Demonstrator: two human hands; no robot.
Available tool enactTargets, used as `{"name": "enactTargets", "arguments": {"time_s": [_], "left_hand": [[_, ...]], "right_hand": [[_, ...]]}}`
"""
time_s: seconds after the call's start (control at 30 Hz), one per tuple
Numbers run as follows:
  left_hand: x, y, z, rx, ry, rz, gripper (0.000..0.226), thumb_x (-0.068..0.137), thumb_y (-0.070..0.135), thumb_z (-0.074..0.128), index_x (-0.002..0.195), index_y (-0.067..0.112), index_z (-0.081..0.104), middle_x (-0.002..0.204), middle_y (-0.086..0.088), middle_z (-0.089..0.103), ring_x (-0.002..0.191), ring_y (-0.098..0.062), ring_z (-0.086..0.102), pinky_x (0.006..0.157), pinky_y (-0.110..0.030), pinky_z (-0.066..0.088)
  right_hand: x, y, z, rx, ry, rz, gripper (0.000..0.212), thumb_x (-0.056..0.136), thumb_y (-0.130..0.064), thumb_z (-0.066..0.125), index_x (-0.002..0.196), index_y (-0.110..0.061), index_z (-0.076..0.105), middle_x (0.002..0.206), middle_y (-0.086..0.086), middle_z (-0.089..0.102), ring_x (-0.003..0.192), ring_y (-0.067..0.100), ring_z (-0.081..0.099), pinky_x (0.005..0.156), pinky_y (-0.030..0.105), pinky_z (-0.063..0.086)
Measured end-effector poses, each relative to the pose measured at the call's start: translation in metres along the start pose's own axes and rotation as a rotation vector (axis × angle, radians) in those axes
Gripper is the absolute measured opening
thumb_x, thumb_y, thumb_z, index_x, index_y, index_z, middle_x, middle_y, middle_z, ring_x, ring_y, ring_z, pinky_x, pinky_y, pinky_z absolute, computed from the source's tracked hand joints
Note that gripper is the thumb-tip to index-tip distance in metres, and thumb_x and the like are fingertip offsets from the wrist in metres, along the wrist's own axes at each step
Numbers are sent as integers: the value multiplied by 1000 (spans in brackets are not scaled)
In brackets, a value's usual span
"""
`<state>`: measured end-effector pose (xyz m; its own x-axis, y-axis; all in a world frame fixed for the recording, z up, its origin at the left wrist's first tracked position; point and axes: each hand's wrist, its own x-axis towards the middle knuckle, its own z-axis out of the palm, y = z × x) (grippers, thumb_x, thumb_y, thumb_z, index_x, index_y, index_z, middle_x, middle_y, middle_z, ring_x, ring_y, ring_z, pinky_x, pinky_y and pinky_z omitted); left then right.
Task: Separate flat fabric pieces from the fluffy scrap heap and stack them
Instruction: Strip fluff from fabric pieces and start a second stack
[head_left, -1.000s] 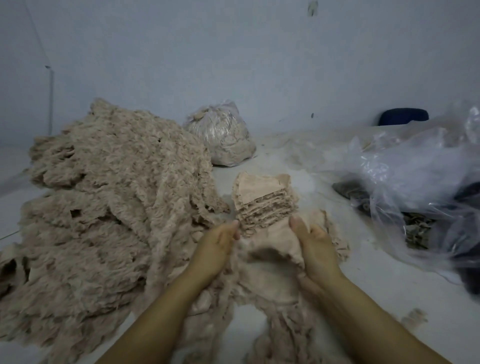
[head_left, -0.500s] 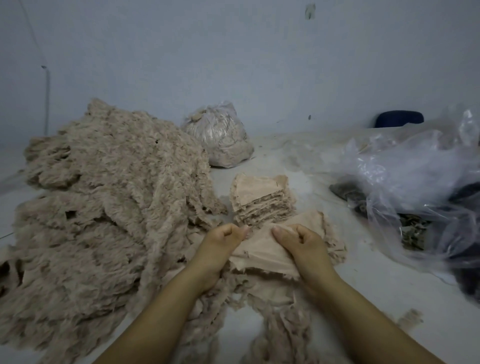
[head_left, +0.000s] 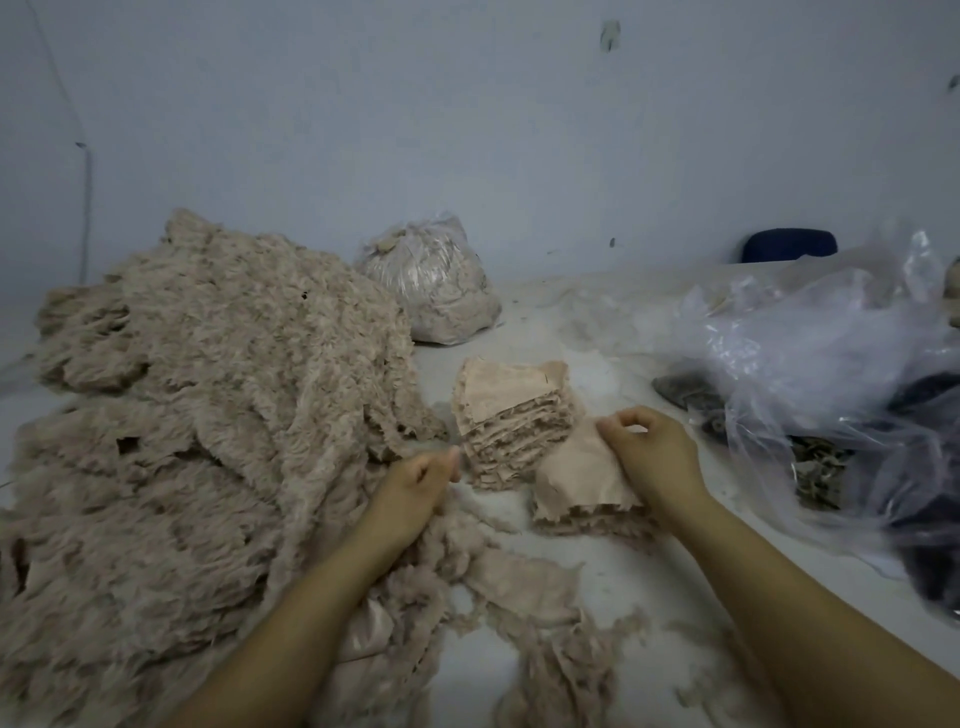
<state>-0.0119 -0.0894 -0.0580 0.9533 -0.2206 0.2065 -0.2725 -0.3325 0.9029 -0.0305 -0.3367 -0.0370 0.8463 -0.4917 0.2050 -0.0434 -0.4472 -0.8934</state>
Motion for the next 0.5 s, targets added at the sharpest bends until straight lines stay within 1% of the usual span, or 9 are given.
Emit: {"name": "enactTargets", "arguments": {"time_s": [0.07,0.13,0.23,0.27,0.33,0.37,0.43,0.47,0.5], "left_hand": [[-5,2,-1,119,-178,21,47,79,58,48,76,13,61,67,-1,53,62,-10,49,63,-27,38],[-8,4,-6,226,-317,30,48,71,63,54,86,20,69,83,6,66,75,-7,58,70,-24,43],[-11,8,-16,420,-452,31,55,64,66,64,105,29,67,105,15,62,95,1,57,80,-14,44],[-11,6,-19,505,-483,59,50,68,62,68,104,28,66,104,16,59,94,3,54,80,-12,42],[-11,4,-21,606,-508,142,20,81,45,69,86,26,63,88,15,53,79,6,49,70,-9,37],[-12,3,-21,609,-497,164,16,86,39,65,77,27,59,81,14,52,72,6,48,66,-10,36],[-13,1,-19,499,-447,146,24,91,36,59,71,24,53,70,10,50,62,2,45,64,-18,36],[-14,0,-18,417,-409,130,27,92,36,58,69,24,51,67,9,48,61,-1,43,64,-23,37],[-14,-1,-16,355,-377,124,28,92,36,58,67,26,49,65,10,47,61,-4,44,64,-26,36]], "right_hand": [[4,9,-2,-118,8,-11,14,89,-33,60,81,-23,65,91,1,69,86,19,59,71,28,37],[5,13,-5,-159,41,-23,13,89,-35,58,84,-25,63,92,4,69,85,22,60,69,29,38],[7,13,-8,-305,44,-43,13,90,-39,55,94,-27,59,88,3,69,83,24,61,66,31,42],[7,13,-8,-397,33,-57,15,92,-37,53,100,-26,57,88,3,68,84,24,61,66,31,43],[5,13,-10,-561,38,-116,22,93,-30,52,114,-23,55,98,5,67,94,27,59,70,34,43],[2,12,-10,-604,77,-183,26,93,-23,52,118,-18,55,105,9,64,101,30,55,75,36,43],[-7,10,-7,-551,161,-400,25,90,-10,54,114,-10,60,107,14,60,103,34,50,82,40,40],[-11,9,-4,-508,159,-508,22,88,-7,56,109,-9,63,104,14,61,100,34,50,81,41,40],[-15,8,1,-501,105,-573,20,89,-10,57,107,-11,65,102,12,61,99,33,51,82,41,40]]}}
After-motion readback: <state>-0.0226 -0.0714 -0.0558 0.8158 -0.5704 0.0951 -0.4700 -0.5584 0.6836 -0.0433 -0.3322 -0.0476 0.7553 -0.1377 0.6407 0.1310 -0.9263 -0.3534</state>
